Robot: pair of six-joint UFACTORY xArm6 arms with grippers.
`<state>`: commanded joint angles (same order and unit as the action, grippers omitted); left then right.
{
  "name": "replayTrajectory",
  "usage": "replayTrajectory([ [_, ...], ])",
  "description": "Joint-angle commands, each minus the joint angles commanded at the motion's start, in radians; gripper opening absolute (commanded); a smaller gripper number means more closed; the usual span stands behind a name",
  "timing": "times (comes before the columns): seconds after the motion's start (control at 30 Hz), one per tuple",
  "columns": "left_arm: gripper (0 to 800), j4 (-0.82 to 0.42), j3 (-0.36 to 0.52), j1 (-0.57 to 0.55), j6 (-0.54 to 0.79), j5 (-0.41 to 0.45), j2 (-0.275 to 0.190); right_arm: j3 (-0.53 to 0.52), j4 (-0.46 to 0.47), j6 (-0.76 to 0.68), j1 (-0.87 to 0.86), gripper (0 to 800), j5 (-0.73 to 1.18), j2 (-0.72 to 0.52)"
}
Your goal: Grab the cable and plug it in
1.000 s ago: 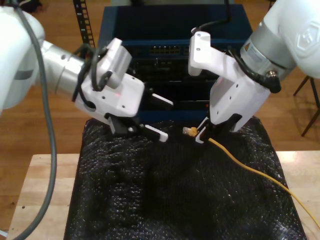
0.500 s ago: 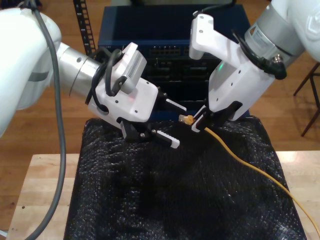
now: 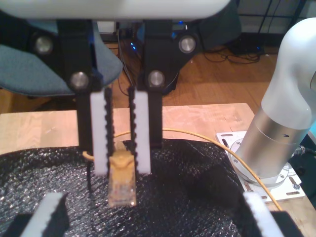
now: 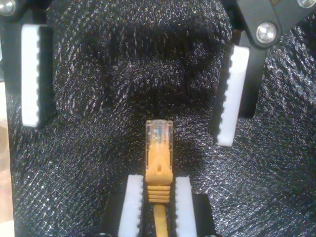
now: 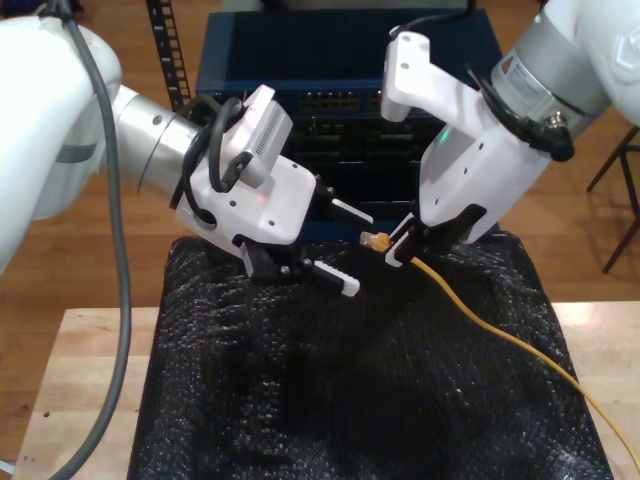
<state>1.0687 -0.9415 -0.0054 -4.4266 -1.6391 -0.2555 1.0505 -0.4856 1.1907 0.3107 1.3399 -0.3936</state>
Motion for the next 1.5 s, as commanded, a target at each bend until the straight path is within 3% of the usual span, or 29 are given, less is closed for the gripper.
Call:
replayTrajectory([
  [0.27, 726, 0.0, 0.0, 0.0, 0.0, 0.0, 0.0, -0.009, -0.002, 0.0, 0.0, 6, -0.002, 0.002],
  [0.9, 486, 0.0, 0.005, 0.0, 0.006, -0.002, -0.002, -0.009, -0.002, -0.002, 0.002, 6, -0.002, 0.003],
  [1.5, 384, 0.0, 0.006, 0.009, 0.008, 0.008, -0.002, -0.017, -0.002, -0.002, 0.002, 6, -0.002, 0.003],
])
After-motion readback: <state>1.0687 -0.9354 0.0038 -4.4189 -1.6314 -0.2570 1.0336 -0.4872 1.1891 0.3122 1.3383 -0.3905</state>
